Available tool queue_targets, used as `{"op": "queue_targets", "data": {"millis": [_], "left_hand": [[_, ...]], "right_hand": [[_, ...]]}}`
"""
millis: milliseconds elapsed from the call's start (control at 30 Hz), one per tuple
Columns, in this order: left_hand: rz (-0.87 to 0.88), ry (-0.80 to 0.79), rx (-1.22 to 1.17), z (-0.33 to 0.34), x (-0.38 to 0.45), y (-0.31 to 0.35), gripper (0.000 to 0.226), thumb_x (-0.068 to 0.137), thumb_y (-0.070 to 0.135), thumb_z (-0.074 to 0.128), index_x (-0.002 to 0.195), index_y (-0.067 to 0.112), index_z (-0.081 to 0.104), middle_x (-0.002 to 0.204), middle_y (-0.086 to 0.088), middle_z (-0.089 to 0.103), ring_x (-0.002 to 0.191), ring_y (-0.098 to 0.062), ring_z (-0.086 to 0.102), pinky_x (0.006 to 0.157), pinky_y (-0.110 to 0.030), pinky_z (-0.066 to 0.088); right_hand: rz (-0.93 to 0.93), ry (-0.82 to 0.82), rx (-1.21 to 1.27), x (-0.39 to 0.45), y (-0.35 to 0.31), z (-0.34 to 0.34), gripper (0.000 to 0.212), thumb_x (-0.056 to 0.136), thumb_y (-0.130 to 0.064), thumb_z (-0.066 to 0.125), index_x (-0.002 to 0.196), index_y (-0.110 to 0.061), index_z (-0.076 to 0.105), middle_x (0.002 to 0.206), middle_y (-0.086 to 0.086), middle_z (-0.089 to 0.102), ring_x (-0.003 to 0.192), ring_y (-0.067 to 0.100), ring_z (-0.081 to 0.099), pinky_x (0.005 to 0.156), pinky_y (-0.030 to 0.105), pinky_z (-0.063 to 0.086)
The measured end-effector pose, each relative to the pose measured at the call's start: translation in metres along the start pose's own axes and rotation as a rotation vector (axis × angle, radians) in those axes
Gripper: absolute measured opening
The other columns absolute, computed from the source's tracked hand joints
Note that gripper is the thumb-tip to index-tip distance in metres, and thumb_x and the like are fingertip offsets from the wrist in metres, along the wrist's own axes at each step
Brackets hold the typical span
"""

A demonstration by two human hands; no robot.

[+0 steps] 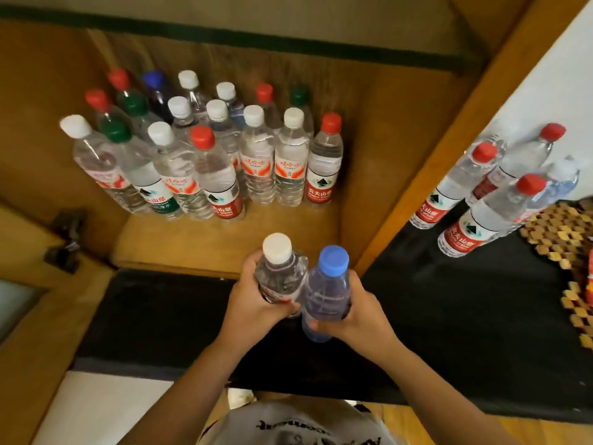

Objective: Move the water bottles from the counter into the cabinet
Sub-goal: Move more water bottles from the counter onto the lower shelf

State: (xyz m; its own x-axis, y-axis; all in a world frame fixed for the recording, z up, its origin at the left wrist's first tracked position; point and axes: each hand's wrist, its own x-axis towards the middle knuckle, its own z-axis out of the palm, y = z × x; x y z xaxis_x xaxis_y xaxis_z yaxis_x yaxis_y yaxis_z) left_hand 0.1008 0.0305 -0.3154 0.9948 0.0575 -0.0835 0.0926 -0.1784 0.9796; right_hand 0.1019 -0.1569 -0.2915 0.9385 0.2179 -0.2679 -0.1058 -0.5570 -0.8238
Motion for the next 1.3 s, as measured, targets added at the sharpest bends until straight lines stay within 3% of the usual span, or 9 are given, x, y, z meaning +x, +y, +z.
{"op": "queue_targets", "data": {"millis": [133,300,533,667,833,1000,1100,1200,1300], "left_hand": [[0.046,0.101,-0.048,-0.030,0.028,0.009,0.088,0.046,0.011,0.086,0.114,0.047,0.043,0.113,0.017,0.064,0.106,-0.004,0.061,0.087,-0.019,0.051],[0.054,0.153,-0.036,-0.046,0.064,0.010,0.088,0.049,0.004,0.085,0.109,0.050,0.039,0.109,0.022,0.060,0.105,-0.001,0.060,0.089,-0.021,0.046],[0.028,0.223,0.010,-0.044,0.087,-0.006,0.091,0.050,0.009,0.085,0.111,0.054,0.034,0.104,0.031,0.057,0.100,0.009,0.057,0.080,-0.008,0.045],[0.033,0.194,0.012,-0.044,0.094,-0.005,0.089,0.053,0.014,0.083,0.120,0.045,0.034,0.114,0.016,0.061,0.105,-0.005,0.060,0.086,-0.022,0.048],[0.056,0.139,0.051,-0.041,0.090,-0.003,0.087,0.052,0.032,0.080,0.112,0.067,0.029,0.110,0.033,0.056,0.104,0.015,0.054,0.082,-0.004,0.044],[0.051,0.097,-0.012,-0.041,0.083,-0.003,0.093,0.056,0.013,0.086,0.129,0.044,0.037,0.127,0.017,0.054,0.118,0.003,0.052,0.096,-0.018,0.044],[-0.133,0.042,-0.115,-0.039,0.064,-0.004,0.071,0.062,0.013,0.082,0.115,0.042,0.046,0.117,0.015,0.059,0.109,0.003,0.056,0.086,-0.018,0.046],[-0.636,0.076,-0.688,-0.036,0.058,0.006,0.034,0.079,0.029,0.067,0.111,0.024,0.054,0.114,0.001,0.062,0.104,-0.015,0.058,0.089,-0.030,0.045],[-0.781,0.097,-0.932,-0.035,0.072,0.012,0.045,0.090,0.041,0.049,0.122,0.010,0.051,0.117,-0.012,0.062,0.108,-0.025,0.056,0.092,-0.037,0.041]], "right_hand": [[-0.086,0.044,0.026,0.025,-0.028,0.020,0.082,0.059,-0.031,0.081,0.127,-0.029,0.035,0.114,-0.013,0.059,0.104,0.009,0.059,0.088,0.030,0.051],[-0.078,0.174,0.144,0.059,-0.045,0.027,0.077,0.057,-0.032,0.082,0.105,-0.062,0.029,0.103,-0.027,0.056,0.096,-0.008,0.058,0.077,0.012,0.047],[-0.065,0.205,0.268,0.091,-0.045,0.035,0.081,0.064,-0.011,0.081,0.117,-0.043,0.030,0.112,-0.017,0.053,0.107,0.005,0.055,0.085,0.016,0.043],[-0.085,0.177,0.232,0.093,-0.043,0.040,0.084,0.066,-0.007,0.079,0.124,-0.038,0.027,0.119,-0.014,0.047,0.112,0.005,0.048,0.089,0.015,0.040],[-0.033,0.195,0.276,0.089,-0.031,0.044,0.080,0.067,-0.013,0.079,0.123,-0.041,0.029,0.122,-0.019,0.048,0.110,-0.004,0.050,0.084,0.005,0.042],[0.032,0.199,0.186,0.087,-0.020,0.056,0.082,0.072,-0.019,0.077,0.138,-0.021,0.029,0.120,-0.012,0.050,0.110,0.005,0.051,0.078,0.008,0.041],[0.026,0.242,0.143,0.091,-0.019,0.059,0.076,0.075,-0.016,0.074,0.137,-0.019,0.030,0.115,-0.008,0.054,0.102,0.008,0.054,0.081,0.016,0.043],[0.020,0.258,0.090,0.094,-0.020,0.060,0.071,0.077,-0.014,0.073,0.136,-0.016,0.032,0.119,-0.001,0.058,0.100,0.008,0.054,0.082,0.020,0.045],[0.014,0.269,0.060,0.097,-0.020,0.061,0.068,0.079,-0.012,0.071,0.135,-0.015,0.032,0.120,0.002,0.058,0.101,0.009,0.055,0.083,0.020,0.044]]}}
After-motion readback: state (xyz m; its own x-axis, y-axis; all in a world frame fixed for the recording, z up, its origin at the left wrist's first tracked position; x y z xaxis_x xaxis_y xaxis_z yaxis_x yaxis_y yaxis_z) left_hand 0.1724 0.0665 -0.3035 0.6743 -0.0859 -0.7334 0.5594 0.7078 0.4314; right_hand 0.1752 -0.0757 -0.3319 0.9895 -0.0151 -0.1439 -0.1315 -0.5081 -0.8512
